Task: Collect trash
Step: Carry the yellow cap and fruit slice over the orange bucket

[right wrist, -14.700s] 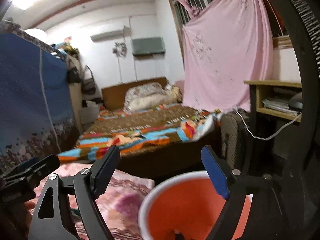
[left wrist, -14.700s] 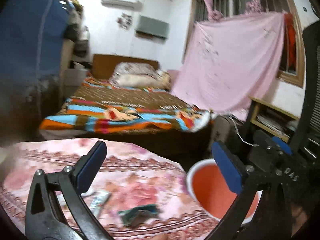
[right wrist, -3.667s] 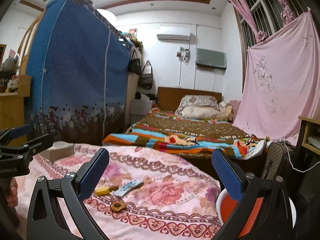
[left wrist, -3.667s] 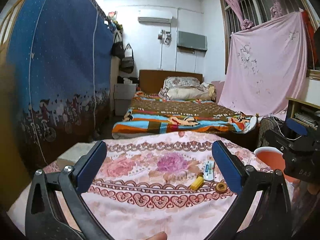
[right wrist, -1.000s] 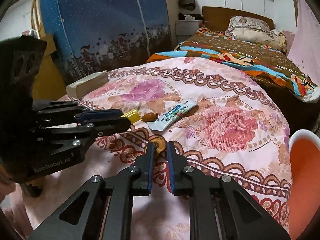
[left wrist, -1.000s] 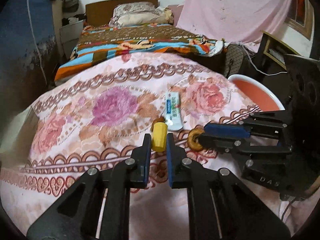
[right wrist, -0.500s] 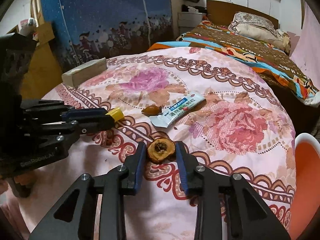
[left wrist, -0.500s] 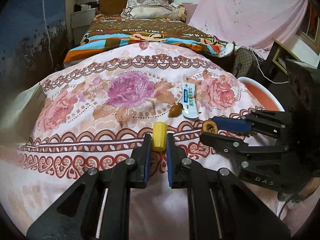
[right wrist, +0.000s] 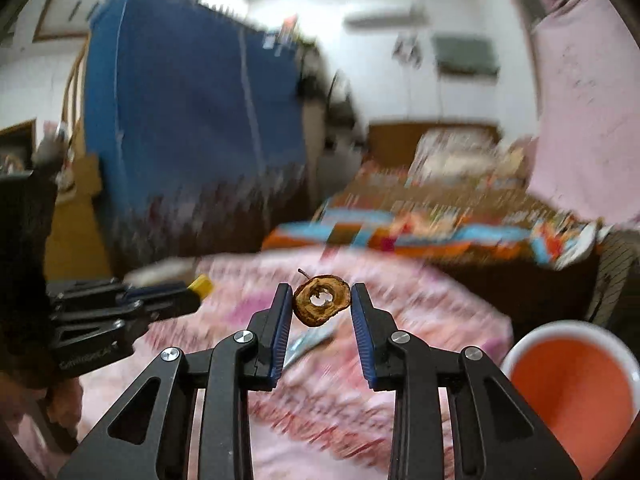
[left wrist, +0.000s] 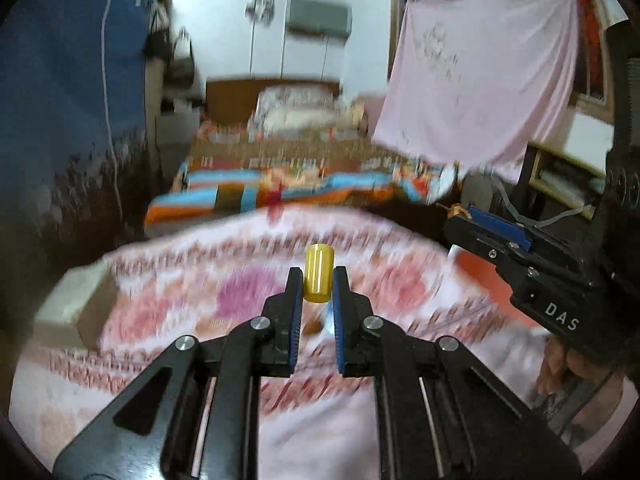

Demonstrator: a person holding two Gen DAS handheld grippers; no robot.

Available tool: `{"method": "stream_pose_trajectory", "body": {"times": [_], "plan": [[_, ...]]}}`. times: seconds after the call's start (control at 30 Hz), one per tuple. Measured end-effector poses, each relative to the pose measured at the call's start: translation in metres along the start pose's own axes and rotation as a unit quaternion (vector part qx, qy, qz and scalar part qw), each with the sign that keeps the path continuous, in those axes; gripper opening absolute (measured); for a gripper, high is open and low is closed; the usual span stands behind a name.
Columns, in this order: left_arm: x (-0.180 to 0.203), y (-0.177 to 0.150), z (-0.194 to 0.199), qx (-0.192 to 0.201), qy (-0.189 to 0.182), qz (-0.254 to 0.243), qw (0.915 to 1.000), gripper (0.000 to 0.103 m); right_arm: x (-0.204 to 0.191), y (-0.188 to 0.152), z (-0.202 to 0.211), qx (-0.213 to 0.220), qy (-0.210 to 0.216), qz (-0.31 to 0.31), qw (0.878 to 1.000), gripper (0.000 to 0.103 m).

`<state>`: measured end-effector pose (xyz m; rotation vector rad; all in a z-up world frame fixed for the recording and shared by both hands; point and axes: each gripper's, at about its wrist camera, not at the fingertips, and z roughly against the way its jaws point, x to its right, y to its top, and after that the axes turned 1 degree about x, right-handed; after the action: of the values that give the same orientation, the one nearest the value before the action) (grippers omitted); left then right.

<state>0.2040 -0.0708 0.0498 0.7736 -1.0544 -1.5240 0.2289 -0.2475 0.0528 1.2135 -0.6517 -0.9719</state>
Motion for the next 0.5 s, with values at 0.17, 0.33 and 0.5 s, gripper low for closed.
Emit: {"method": "stream_pose_trajectory", "body": {"times": [0.17, 0.33, 0.5], "plan": [[0.030, 0.021, 0.010, 0.077, -0.022, -0.028, 0.9964, 0.000, 0.014, 0.015, 0.033, 0.094, -0.061, 0.006, 0.994, 0.029], [0.072, 0.039, 0.016, 0.131, -0.057, -0.104, 0.9843, 0.000, 0.042, 0.024, 0.057, 0.145, -0.100, -0.019, 0.984, 0.029], [0.105, 0.050, 0.007, 0.147, -0.094, -0.147, 0.9736, 0.000, 0.081, 0.026, 0.075, 0.159, -0.144, -0.059, 0.975, 0.029]]}}
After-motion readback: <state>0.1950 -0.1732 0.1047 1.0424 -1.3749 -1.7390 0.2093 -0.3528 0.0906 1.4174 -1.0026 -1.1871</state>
